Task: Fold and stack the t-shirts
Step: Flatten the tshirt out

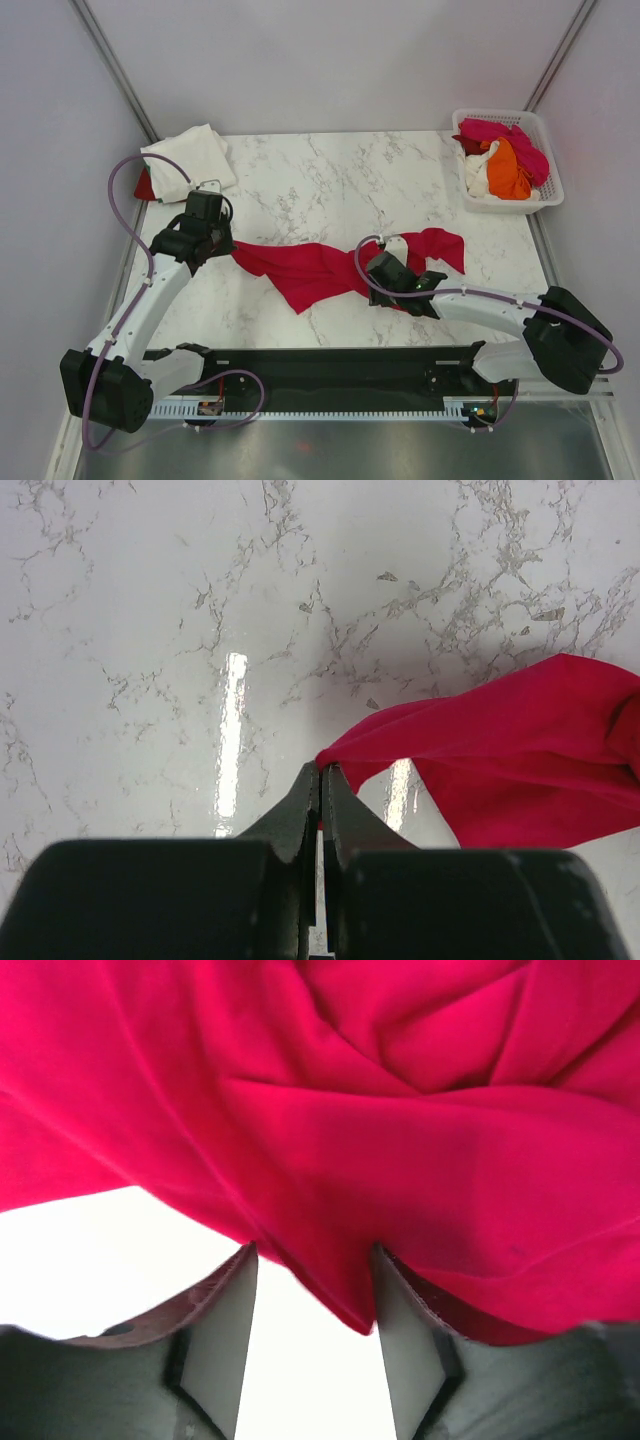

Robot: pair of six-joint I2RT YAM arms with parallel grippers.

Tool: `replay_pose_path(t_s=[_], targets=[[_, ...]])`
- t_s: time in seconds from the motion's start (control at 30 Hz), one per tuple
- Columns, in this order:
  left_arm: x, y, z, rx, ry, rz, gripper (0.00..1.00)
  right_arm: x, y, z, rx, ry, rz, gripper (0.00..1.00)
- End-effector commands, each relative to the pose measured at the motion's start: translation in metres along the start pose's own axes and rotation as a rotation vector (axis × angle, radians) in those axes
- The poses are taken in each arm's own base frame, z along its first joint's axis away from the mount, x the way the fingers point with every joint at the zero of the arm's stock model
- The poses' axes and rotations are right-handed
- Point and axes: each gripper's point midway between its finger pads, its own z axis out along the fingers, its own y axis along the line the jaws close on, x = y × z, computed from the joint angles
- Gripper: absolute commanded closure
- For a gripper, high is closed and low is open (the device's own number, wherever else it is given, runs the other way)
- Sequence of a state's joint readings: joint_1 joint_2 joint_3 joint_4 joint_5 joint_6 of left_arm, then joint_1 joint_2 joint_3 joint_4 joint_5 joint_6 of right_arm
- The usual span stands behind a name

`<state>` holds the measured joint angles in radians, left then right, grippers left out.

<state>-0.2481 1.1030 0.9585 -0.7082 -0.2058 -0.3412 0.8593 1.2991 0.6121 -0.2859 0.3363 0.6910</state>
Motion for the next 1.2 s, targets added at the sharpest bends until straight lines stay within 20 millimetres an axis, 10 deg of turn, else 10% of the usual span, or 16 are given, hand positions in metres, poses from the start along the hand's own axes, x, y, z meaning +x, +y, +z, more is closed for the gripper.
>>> replay_pose_path(t_s=[0.0, 0.37, 0.67, 0.87, 1.0, 1.17], targets=[[-0.007, 0.000, 0.000, 0.010, -0.027, 0.027, 0.98, -0.016, -0.004, 0.002, 0.065, -0.053, 0.001, 0.46], [-0.007, -0.001, 0.000, 0.014, -0.029, 0.027, 0.98, -0.043, -0.005, -0.006, 0.122, -0.105, -0.034, 0.99], [-0.011, -0.003, -0.003, 0.028, -0.039, 0.024, 0.98, -0.081, -0.004, -0.032, 0.152, -0.186, -0.078, 1.00], [-0.071, -0.031, -0.058, 0.192, -0.217, 0.008, 0.98, -0.195, 0.021, -0.121, 0.091, -0.384, -0.105, 1.00], [-0.117, -0.042, -0.121, 0.297, -0.401, 0.047, 0.98, -0.274, 0.029, -0.232, -0.007, -0.614, -0.081, 1.00], [-0.152, -0.051, -0.228, 0.455, -0.677, 0.159, 0.98, -0.300, 0.020, -0.349, -0.213, -0.833, -0.066, 1.00]])
